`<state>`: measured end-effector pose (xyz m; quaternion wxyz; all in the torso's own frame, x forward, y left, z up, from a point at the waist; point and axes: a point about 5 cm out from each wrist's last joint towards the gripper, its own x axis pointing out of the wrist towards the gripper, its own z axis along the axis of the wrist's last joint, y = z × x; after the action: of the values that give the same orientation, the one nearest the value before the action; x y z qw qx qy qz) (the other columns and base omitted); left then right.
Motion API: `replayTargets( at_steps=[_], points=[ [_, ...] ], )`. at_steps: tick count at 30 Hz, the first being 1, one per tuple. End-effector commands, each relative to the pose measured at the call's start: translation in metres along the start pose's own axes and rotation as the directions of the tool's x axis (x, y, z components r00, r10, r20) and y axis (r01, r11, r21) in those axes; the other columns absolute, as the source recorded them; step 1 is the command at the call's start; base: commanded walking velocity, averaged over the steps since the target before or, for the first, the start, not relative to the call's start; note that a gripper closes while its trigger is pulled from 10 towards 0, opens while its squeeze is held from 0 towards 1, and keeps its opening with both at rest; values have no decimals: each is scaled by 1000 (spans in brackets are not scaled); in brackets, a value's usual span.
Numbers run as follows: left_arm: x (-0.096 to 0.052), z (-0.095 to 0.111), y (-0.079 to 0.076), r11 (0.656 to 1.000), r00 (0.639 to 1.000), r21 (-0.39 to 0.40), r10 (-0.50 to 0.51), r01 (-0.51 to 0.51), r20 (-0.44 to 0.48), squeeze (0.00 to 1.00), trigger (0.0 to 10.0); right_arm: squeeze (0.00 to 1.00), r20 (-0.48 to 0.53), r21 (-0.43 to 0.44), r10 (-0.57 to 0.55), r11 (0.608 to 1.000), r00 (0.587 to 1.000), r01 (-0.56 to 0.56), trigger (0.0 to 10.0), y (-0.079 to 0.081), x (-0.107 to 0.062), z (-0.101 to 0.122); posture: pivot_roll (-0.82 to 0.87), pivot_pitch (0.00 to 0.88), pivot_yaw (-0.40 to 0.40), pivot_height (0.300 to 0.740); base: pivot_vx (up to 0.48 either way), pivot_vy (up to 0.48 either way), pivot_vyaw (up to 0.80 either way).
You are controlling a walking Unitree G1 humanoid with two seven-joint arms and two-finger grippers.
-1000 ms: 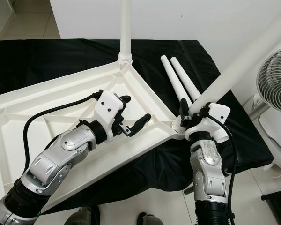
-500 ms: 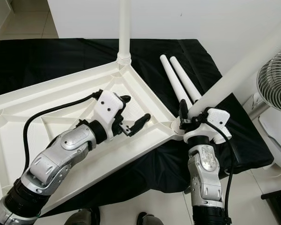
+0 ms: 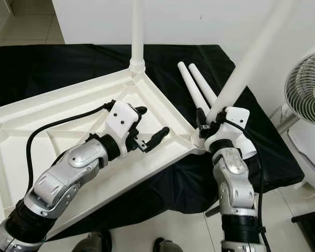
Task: Building children table
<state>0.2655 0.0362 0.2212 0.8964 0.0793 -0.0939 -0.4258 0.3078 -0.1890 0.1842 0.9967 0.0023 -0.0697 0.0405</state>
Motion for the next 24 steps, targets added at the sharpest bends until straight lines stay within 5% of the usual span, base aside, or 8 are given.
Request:
replayTargets(
  at_steps=[1,7,11,24],
  points=[
    [0,5,-8,995,995,12,-96,96,18,0,10000,0,-225,46,7,999,974,3,10000,-1,-9,-43,80,178,-28,740,0,0,0],
    [0,5,-8,996,995,12,-94,94,17,0,10000,0,-244,71,23,997,970,-6,10000,-3,-7,-42,82,175,-36,740,0,0,0],
    [0,5,-9,995,995,13,-95,95,20,0,10000,0,-276,149,-68,982,959,112,10000,-17,-11,-49,84,170,-40,740,0,0,0],
    [-1,5,-10,995,995,11,-99,99,20,0,10000,0,-218,63,-49,996,975,65,10000,-3,-26,-51,76,173,-36,740,0,0,0]
  ],
)
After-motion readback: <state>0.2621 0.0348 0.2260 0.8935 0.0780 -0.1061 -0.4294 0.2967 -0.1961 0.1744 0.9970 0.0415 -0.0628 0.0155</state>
